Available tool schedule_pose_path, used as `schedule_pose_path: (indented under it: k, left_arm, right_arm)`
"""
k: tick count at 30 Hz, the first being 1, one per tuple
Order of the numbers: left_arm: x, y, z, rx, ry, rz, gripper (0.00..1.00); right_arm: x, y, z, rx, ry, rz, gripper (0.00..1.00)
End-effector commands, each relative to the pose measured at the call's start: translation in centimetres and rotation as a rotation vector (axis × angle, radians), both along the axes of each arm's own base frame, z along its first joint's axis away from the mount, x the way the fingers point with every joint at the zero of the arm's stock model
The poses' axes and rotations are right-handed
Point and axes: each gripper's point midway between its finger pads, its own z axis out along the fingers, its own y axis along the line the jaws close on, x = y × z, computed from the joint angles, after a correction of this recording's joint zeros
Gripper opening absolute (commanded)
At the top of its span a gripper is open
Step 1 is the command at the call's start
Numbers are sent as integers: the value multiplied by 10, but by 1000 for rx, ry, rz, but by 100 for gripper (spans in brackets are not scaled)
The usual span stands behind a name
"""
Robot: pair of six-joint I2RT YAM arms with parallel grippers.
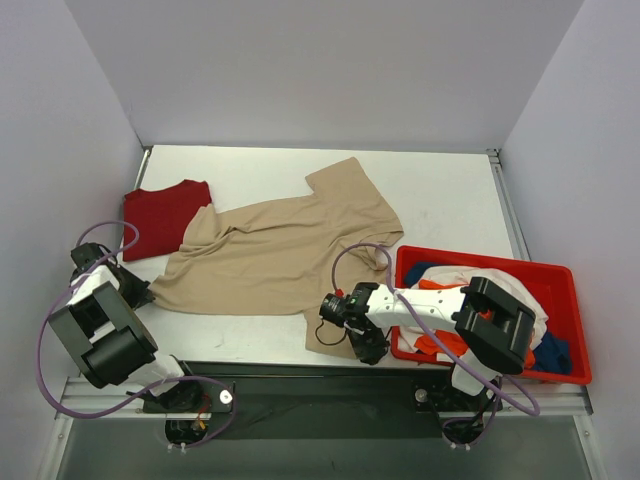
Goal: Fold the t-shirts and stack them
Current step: Grap the side of the flattened tshirt closest away from the robot with both arms, then fold the flattened tshirt in 1/3 of the way
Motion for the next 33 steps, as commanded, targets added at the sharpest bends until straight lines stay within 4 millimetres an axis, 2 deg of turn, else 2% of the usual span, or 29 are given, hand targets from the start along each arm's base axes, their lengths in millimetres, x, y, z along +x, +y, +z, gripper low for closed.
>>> schedule_pose_path:
  k: [1, 3, 6, 8, 9, 13, 20, 26, 31, 33]
  left_arm:
    - [6, 2, 8, 16, -51, -11, 0]
    - [6, -2, 8, 17, -54, -19, 0]
    - [7, -6, 12, 26, -57, -26, 0]
    - [7, -9, 16, 22, -68, -22, 0]
    - [7, -10, 17, 20, -68, -21, 0]
    - [0, -15, 26, 23, -80, -5, 0]
    - [-12, -23, 34, 26, -94, 22, 0]
    - [-14, -23, 54, 37, -109, 32, 0]
    - [-22, -22, 61, 56, -92, 52, 0]
    - [-17, -17, 72, 69, -104, 53, 0]
  right_arm:
    - [-1, -10, 8, -36, 13, 55, 5]
    - [2, -4, 18, -14, 1, 73, 0]
    - [0, 1, 36, 10, 34, 104, 0]
    - [-3, -4, 46, -2, 57, 124, 0]
    - [-2, 2, 55, 25, 61, 129, 0]
    - [-9, 4, 79, 53, 95, 138, 0]
    - [-23, -6, 115, 60, 147, 132, 0]
    - [-34, -8, 132, 98, 173, 111, 0]
    - [-43, -7, 141, 132, 184, 91, 0]
    - [-46, -7, 145, 147, 184, 92, 0]
